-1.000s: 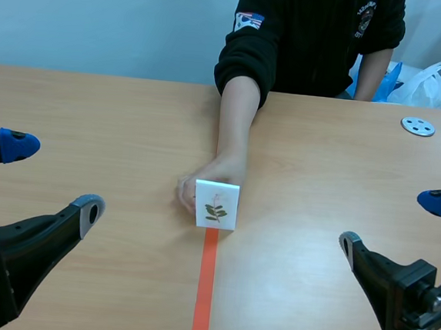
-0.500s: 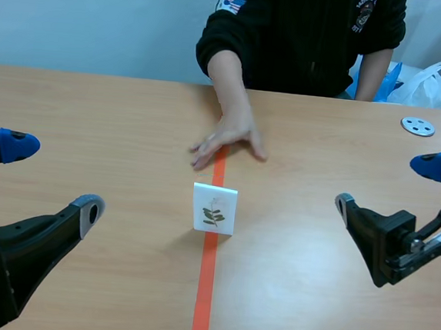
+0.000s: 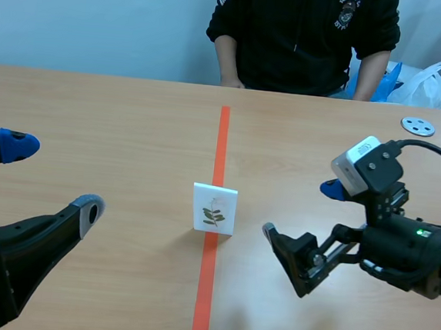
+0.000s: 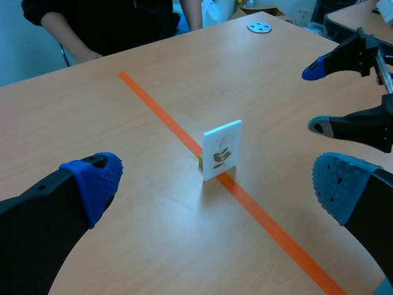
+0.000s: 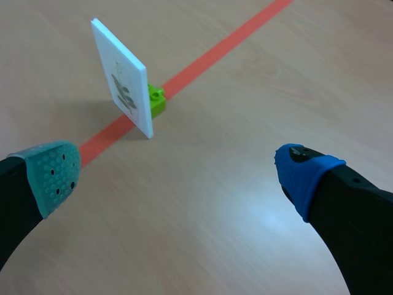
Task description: Sort the leaf by its shape. The table is split by an orange tape line. A compound leaf with several leaflets goes to the left side, a simple leaf with one blade goes to the right side. Return to the home posture when a red brick is placed on the table.
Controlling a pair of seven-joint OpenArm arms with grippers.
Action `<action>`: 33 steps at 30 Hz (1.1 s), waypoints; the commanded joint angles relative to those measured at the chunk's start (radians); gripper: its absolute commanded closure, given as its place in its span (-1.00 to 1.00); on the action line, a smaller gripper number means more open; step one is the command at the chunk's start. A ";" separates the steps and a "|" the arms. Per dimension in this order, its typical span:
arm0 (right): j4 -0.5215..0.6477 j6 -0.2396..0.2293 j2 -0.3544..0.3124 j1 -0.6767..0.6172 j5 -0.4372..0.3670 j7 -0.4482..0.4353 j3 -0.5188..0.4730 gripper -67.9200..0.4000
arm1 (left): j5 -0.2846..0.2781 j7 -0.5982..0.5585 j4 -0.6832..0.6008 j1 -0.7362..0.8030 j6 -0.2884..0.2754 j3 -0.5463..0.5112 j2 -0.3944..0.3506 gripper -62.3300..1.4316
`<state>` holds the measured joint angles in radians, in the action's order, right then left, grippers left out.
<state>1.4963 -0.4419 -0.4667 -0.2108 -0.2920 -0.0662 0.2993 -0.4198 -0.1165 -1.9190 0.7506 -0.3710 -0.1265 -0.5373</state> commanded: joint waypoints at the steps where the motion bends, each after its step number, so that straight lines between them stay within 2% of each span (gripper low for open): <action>1: -0.020 0.000 0.029 0.043 0.023 -0.024 0.014 -1.00 | -0.006 -0.015 -0.006 0.000 -0.005 0.004 0.008 -1.00; 8: -0.218 0.000 0.134 0.198 0.114 -0.082 0.129 -1.00 | -0.006 -0.015 -0.006 0.000 -0.005 0.004 0.008 -1.00; 14: -0.342 0.001 0.218 0.298 0.176 -0.106 0.196 -1.00 | -0.006 -0.014 -0.006 0.000 -0.005 0.004 0.008 -1.00; 19: -0.444 0.021 0.270 0.357 0.219 -0.122 0.242 -0.97 | -0.006 -0.015 -0.006 0.000 -0.005 0.004 0.008 -1.00; 24: -0.474 0.057 0.285 0.369 0.250 -0.151 0.264 -0.41 | -0.006 -0.015 -0.006 0.000 -0.005 0.004 0.008 -1.00; 30: -0.474 0.057 0.284 0.369 0.263 -0.154 0.264 0.21 | -0.006 -0.015 -0.006 0.000 -0.005 0.004 0.008 -1.00; 33: -0.474 0.057 0.284 0.369 0.263 -0.154 0.264 0.43 | -0.006 -0.015 -0.006 0.000 -0.005 0.004 0.008 -1.00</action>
<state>0.9951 -0.3820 -0.1753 0.1432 -0.0223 -0.2050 0.5652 -0.4198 -0.1165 -1.9190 0.7506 -0.3714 -0.1265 -0.5369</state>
